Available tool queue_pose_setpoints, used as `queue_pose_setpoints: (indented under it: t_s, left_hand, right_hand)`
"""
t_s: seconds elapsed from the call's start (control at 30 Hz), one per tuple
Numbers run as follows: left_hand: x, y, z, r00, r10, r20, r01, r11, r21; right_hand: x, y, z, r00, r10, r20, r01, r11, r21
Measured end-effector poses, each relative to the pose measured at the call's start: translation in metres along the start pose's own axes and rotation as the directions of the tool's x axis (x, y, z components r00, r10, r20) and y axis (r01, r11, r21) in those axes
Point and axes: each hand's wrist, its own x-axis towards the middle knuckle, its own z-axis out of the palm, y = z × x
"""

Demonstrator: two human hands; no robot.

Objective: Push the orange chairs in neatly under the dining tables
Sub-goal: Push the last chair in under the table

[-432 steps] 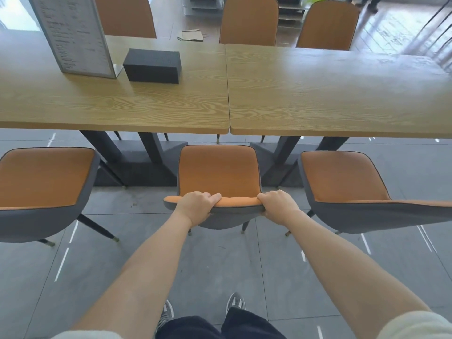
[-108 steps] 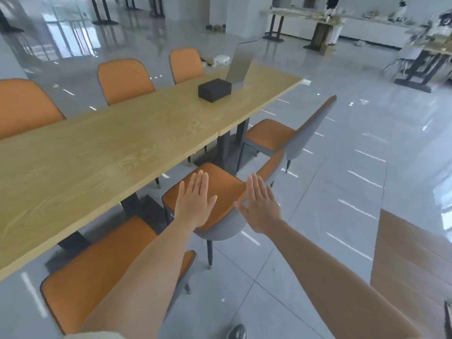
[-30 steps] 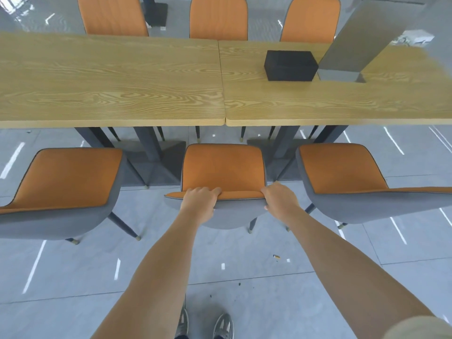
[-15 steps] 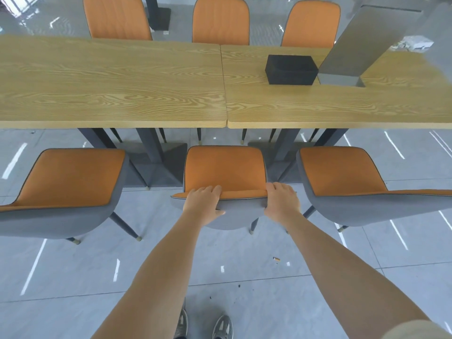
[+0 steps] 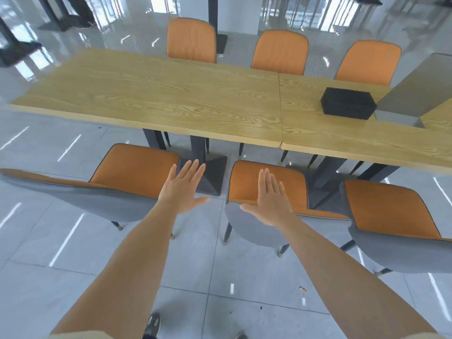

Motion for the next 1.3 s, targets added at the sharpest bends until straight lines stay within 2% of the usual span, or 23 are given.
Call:
queue_pose_setpoints:
  t_s: [0.17,0.37,0.5,0.63,0.87,1.0,1.3]
  left_hand:
    - [-0.013,-0.099,-0.003,1.000,-0.020,-0.021,0.020,0.999,-0.025]
    - [-0.026,-0.257,0.008,1.000,-0.002,-0.032,0.000,0.998,-0.063]
    - [-0.042,-0.350,0.021,0.999,-0.010,0.038,0.014,0.995,-0.103]
    - [-0.051,-0.414,0.040,0.994,-0.017,0.107,0.026,0.997,-0.077]
    - [-0.056,-0.466,0.081,0.953,0.017,0.302,-0.024,1.000,0.019]
    - [-0.047,-0.473,0.094,0.953,0.013,0.303,-0.006,1.000,-0.023]
    - [-0.049,-0.467,0.102,0.976,-0.003,0.218,0.010,0.999,-0.034]
  right_hand:
    - [0.032,-0.097,0.004,0.996,-0.080,-0.026,0.081,0.996,0.034]
    - [0.077,-0.251,0.022,0.994,-0.108,-0.022,0.110,0.986,0.127]
    - [0.096,-0.347,0.034,0.985,-0.172,0.029,0.166,0.976,0.137]
    - [0.113,-0.411,0.052,0.974,-0.200,0.108,0.189,0.976,0.112]
    - [0.133,-0.453,0.096,0.957,-0.150,0.250,0.137,0.988,0.069]
    - [0.153,-0.455,0.109,0.976,-0.061,0.210,0.046,0.996,0.077]
    - [0.148,-0.448,0.106,0.963,-0.207,0.174,0.230,0.966,-0.122]
